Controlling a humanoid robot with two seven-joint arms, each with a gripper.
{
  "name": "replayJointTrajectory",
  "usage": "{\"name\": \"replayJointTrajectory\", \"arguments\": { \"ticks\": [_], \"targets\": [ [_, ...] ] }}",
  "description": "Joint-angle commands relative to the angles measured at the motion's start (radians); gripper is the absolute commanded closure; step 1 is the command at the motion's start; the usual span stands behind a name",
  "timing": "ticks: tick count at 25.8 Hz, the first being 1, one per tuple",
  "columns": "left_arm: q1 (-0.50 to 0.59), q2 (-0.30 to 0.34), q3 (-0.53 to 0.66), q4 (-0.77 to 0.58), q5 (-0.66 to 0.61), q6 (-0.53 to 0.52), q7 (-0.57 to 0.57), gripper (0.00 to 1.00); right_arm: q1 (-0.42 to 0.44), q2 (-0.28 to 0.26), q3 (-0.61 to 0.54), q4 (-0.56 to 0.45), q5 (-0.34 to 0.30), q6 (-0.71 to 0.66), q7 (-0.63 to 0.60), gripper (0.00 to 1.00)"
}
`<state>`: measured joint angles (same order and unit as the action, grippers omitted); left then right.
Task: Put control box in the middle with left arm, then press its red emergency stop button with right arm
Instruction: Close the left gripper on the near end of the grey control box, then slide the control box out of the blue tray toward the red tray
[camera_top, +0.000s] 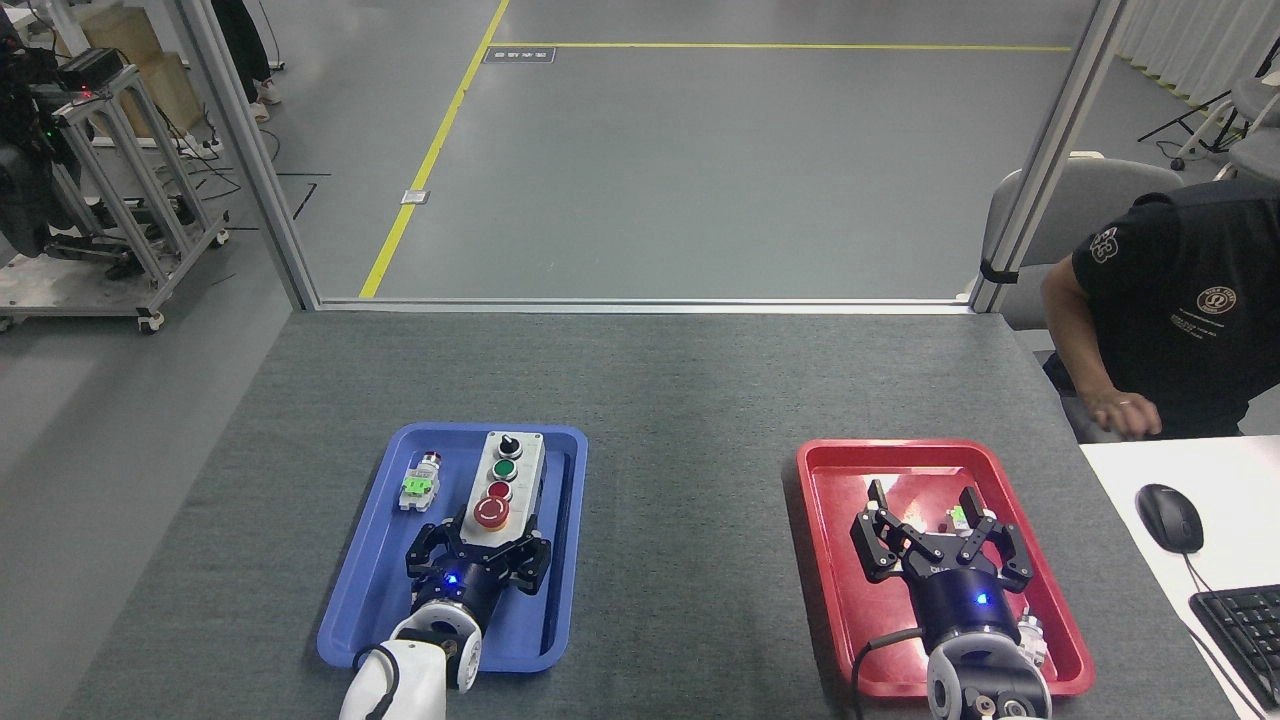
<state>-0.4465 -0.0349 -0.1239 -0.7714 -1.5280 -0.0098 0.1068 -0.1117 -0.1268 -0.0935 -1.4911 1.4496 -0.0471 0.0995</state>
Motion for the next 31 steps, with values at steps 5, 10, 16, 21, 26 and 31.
{"name": "replayJointTrajectory", "arguments": {
  "ticks": [5, 10, 16, 21, 26, 31],
  "targets": [
    [0.003, 0.007, -0.008, -0.017, 0.014, -0.042, -0.009, 1.0, -0.009, 0.003, 0.0, 0.0, 0.0, 0.0, 0.0, 0.0],
    [0.005, 0.007, -0.002, -0.083, 0.057, -0.048, -0.007, 1.0, -0.009, 0.001, 0.001, 0.0, 0.0, -0.005, 0.0, 0.0],
    [0.029, -0.01, -0.011, -0.259, 0.141, -0.044, -0.029, 1.0, -0.011, 0.004, 0.0, 0.0, 0.0, 0.0, 0.0, 0.0],
    [0.029, -0.106, -0.168, -0.209, 0.131, 0.059, -0.03, 1.0, -0.009, 0.003, 0.0, 0.0, 0.0, -0.005, 0.0, 0.0],
    [-0.008, -0.106, -0.488, -0.146, 0.186, 0.291, -0.029, 1.0, -0.008, -0.004, 0.0, 0.0, 0.0, -0.005, 0.0, 0.0],
    [-0.008, -0.106, -0.608, -0.138, 0.253, 0.335, -0.033, 1.0, -0.011, -0.004, 0.0, 0.0, 0.0, 0.0, 0.0, 0.0]
  ]
}}
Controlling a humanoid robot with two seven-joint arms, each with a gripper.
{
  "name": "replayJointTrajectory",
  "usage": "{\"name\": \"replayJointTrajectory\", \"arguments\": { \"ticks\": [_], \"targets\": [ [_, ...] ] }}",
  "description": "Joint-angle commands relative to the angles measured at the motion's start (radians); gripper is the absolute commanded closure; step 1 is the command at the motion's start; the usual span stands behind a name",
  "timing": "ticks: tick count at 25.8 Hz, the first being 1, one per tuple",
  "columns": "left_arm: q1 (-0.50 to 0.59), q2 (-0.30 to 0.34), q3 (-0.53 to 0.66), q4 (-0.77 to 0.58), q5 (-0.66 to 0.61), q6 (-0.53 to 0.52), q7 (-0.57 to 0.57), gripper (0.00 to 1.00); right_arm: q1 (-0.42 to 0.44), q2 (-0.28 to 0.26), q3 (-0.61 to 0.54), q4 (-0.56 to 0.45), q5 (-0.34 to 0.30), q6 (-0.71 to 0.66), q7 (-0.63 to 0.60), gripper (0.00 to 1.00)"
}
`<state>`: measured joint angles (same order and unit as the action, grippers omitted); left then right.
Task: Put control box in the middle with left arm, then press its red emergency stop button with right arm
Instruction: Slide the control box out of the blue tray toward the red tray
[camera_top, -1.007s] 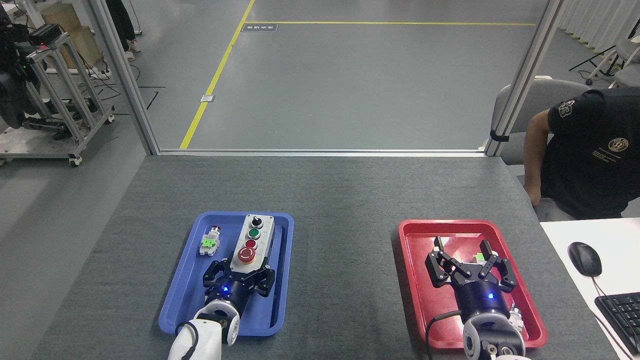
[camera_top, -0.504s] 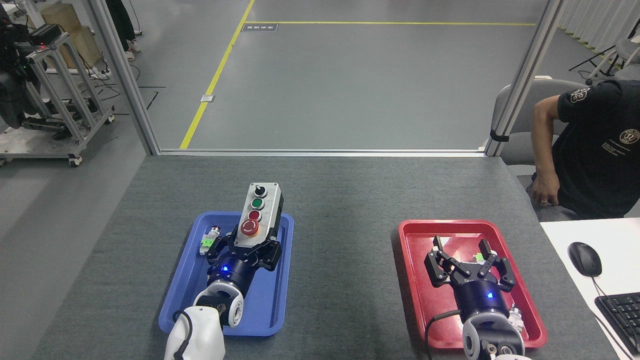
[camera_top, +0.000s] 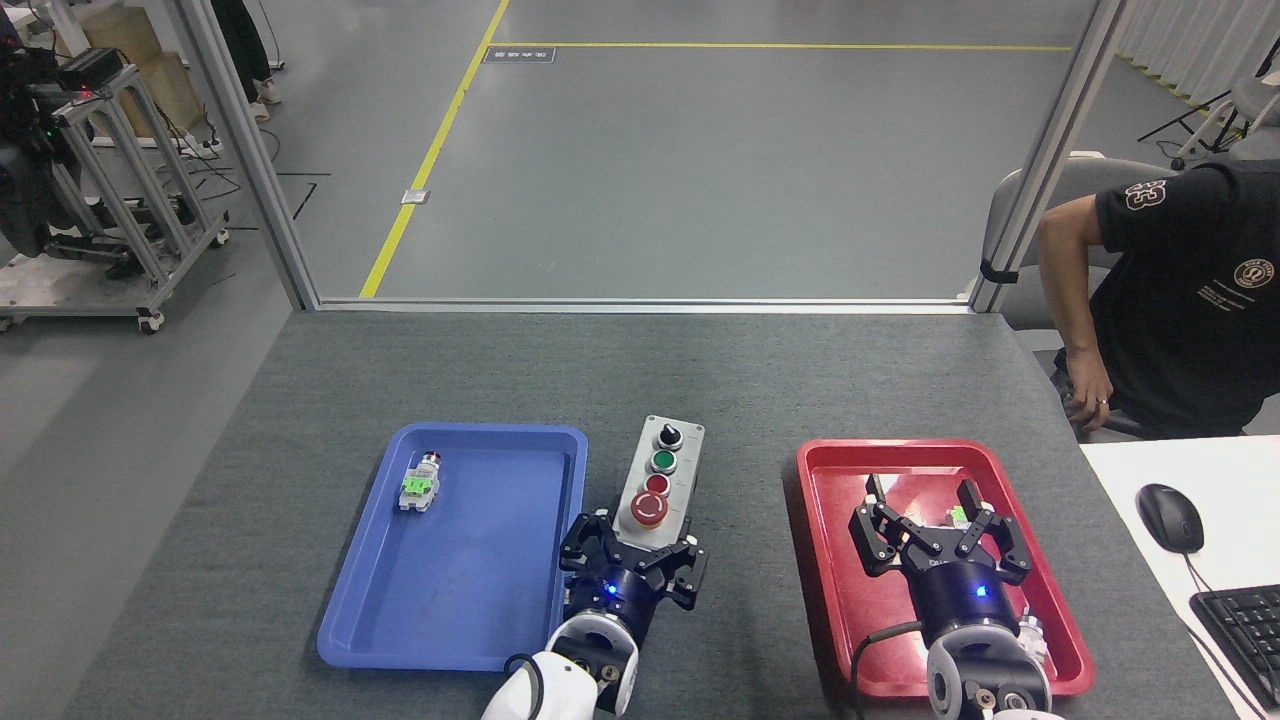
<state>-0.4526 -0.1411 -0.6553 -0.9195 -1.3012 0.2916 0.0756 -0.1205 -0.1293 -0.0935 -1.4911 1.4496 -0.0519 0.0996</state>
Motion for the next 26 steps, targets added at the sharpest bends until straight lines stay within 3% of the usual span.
{"name": "replayJointTrajectory", "arguments": {
  "ticks": [1, 4, 13, 18, 20, 21, 24, 26],
  "targets": [
    [-0.001, 0.0, -0.095, 0.014, 0.028, 0.049, -0.002, 1.0, -0.002, -0.001, 0.0, 0.0, 0.0, 0.004, 0.0, 0.0],
    [-0.001, 0.0, -0.158, 0.036, 0.03, 0.084, -0.002, 1.0, -0.002, -0.003, -0.002, 0.0, 0.0, 0.006, 0.0, 0.0],
    [-0.001, 0.0, -0.195, 0.037, 0.028, 0.075, -0.027, 0.97, -0.004, -0.009, -0.009, 0.0, 0.0, 0.018, -0.001, 0.0],
    [-0.001, 0.0, -0.195, 0.027, 0.027, 0.087, -0.034, 0.28, -0.016, -0.01, -0.026, 0.014, 0.0, 0.017, -0.001, 0.0],
    [0.002, 0.0, -0.188, 0.019, 0.027, 0.089, -0.034, 0.09, -0.016, -0.009, -0.026, 0.015, 0.0, 0.017, -0.001, 0.0],
    [0.005, 0.0, -0.184, 0.002, 0.028, 0.089, -0.033, 0.04, -0.016, -0.009, -0.028, 0.015, 0.0, 0.017, -0.001, 0.0],
    [0.049, 0.009, -0.184, -0.104, 0.027, 0.087, -0.033, 0.03, -0.016, -0.009, -0.028, 0.015, 0.0, 0.017, -0.001, 0.0],
    [0.101, 0.057, -0.17, -0.211, 0.025, 0.084, -0.033, 0.03, -0.016, -0.01, -0.028, 0.017, 0.0, 0.015, -0.001, 0.0]
  ]
}}
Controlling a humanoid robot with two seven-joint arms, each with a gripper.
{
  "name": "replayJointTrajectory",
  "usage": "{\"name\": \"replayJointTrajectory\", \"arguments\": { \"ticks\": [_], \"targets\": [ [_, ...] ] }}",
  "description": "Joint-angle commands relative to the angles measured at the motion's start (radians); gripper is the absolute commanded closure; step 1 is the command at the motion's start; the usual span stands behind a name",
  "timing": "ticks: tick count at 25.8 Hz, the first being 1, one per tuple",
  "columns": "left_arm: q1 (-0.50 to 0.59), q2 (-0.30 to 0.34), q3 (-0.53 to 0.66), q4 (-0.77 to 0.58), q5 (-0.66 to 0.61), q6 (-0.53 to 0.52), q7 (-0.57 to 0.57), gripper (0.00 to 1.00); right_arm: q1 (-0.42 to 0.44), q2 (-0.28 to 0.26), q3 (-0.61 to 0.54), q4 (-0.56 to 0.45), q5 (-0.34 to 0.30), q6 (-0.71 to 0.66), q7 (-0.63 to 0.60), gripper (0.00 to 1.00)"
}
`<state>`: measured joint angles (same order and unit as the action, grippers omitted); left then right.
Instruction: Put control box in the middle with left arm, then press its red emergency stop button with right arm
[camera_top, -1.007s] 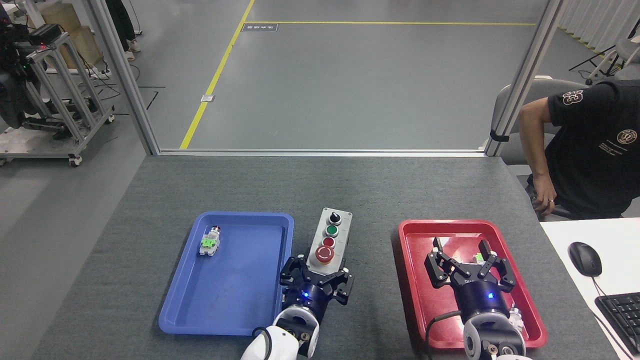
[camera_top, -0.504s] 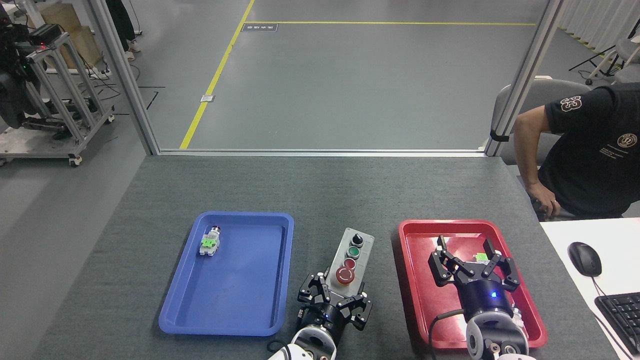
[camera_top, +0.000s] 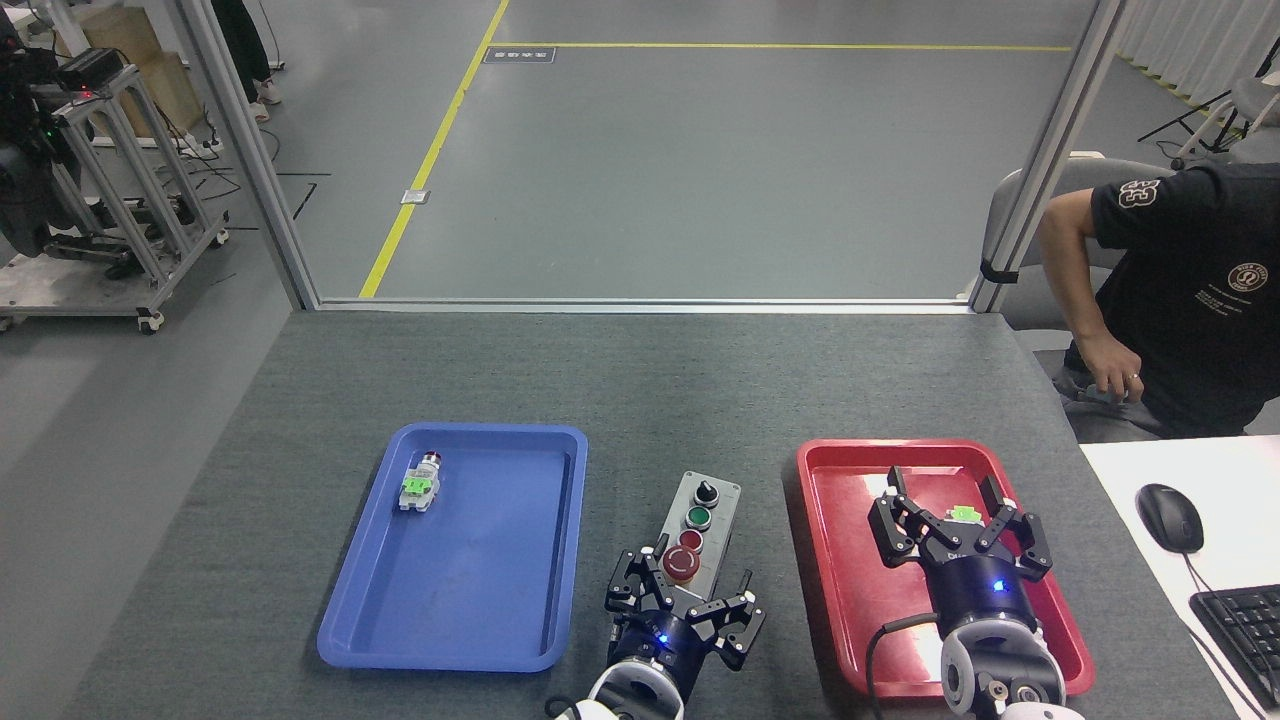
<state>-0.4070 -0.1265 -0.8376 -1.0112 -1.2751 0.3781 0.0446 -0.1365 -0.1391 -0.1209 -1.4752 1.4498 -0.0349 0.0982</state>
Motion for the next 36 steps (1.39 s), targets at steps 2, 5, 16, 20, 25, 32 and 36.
{"name": "replayJointTrajectory", "arguments": {
  "ticks": [2, 5, 16, 20, 25, 32, 36],
  "targets": [
    [0.099, 0.151, 0.017, -0.254, 0.0, -0.007, -0.002, 0.03, -0.002, -0.001, 0.0, 0.001, 0.0, -0.002, -0.002, 0.0],
    [0.197, 0.287, 0.045, -0.458, 0.002, -0.015, 0.001, 0.02, -0.018, -0.008, 0.003, 0.001, -0.002, -0.013, -0.012, 0.25],
    [0.267, 0.364, 0.505, -0.561, 0.065, -0.212, 0.009, 0.02, -0.296, 0.038, 0.376, 0.366, 0.061, -0.028, -0.011, 1.0],
    [0.221, 0.369, 0.583, -0.503, 0.148, -0.281, 0.014, 0.02, -0.279, 0.078, 0.483, 0.395, 0.066, 0.05, -0.015, 1.0],
    [0.2, 0.375, 0.621, -0.466, 0.149, -0.291, 0.018, 0.02, -0.236, 0.076, 0.517, 0.4, 0.067, 0.049, -0.066, 1.0],
    [0.198, 0.373, 0.632, -0.466, 0.146, -0.289, 0.017, 0.01, -0.213, 0.061, 0.515, 0.412, 0.066, 0.047, -0.077, 1.0],
    [0.208, 0.361, 0.643, -0.472, 0.148, -0.278, 0.018, 0.01, -0.215, 0.065, 0.517, 0.451, 0.067, 0.053, -0.078, 1.0]
  ]
}}
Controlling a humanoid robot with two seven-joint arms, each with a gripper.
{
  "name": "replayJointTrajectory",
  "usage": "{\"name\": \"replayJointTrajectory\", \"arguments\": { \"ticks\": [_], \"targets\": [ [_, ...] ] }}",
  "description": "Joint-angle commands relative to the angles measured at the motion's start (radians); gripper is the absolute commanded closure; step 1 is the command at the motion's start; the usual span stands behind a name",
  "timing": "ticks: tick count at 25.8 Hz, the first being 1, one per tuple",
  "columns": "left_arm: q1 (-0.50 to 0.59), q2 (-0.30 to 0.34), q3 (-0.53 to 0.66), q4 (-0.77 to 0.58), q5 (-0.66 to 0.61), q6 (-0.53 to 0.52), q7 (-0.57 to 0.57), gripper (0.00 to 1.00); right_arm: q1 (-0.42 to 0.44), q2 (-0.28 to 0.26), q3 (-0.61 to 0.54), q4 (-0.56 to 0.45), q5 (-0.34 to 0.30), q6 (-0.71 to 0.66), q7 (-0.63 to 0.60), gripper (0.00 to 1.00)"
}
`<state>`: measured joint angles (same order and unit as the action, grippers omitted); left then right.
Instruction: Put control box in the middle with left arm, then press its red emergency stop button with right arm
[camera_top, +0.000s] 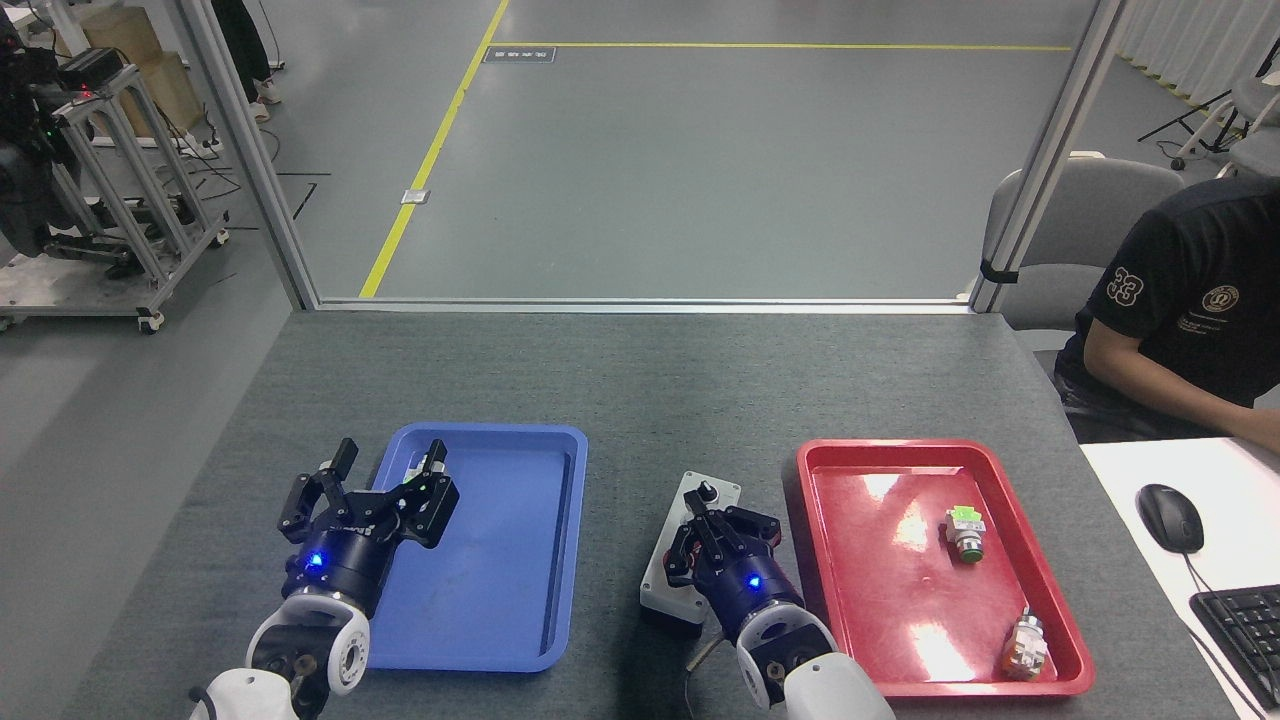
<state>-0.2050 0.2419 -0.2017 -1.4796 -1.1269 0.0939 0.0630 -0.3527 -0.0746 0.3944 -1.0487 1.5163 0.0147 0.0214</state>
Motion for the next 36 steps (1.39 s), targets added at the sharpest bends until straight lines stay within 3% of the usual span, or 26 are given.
{"name": "replayJointTrajectory", "arguments": {
  "ticks": [1, 22, 28, 32, 33, 34, 36],
  "targets": [
    [0.006, -0.007, 0.007, -0.004, -0.001, 0.006, 0.0, 0.01, 0.001, 0.001, 0.001, 0.029, 0.001, 0.005, -0.001, 1.0],
    [0.012, -0.007, 0.008, -0.004, -0.002, 0.006, 0.0, 0.01, 0.001, 0.009, 0.066, 0.05, 0.001, 0.004, -0.014, 1.0],
    [0.039, -0.007, 0.008, -0.008, -0.004, 0.003, 0.001, 0.01, 0.017, 0.007, 0.086, 0.099, 0.001, 0.002, -0.018, 1.0],
    [0.076, -0.012, 0.004, -0.024, -0.001, 0.0, 0.02, 0.01, 0.011, 0.006, 0.069, 0.046, -0.008, 0.002, -0.109, 1.0],
    [0.087, -0.012, -0.001, -0.024, 0.001, -0.002, 0.026, 0.01, 0.008, 0.003, 0.064, 0.016, -0.011, 0.01, -0.12, 0.91],
    [0.104, -0.019, -0.004, -0.022, 0.001, -0.003, 0.034, 0.01, 0.008, 0.001, 0.037, -0.016, -0.015, 0.018, -0.12, 0.75],
    [0.154, -0.067, -0.007, -0.025, 0.001, -0.005, 0.052, 0.01, 0.008, 0.001, -0.063, -0.076, -0.018, 0.053, -0.12, 0.21]
  ]
}}
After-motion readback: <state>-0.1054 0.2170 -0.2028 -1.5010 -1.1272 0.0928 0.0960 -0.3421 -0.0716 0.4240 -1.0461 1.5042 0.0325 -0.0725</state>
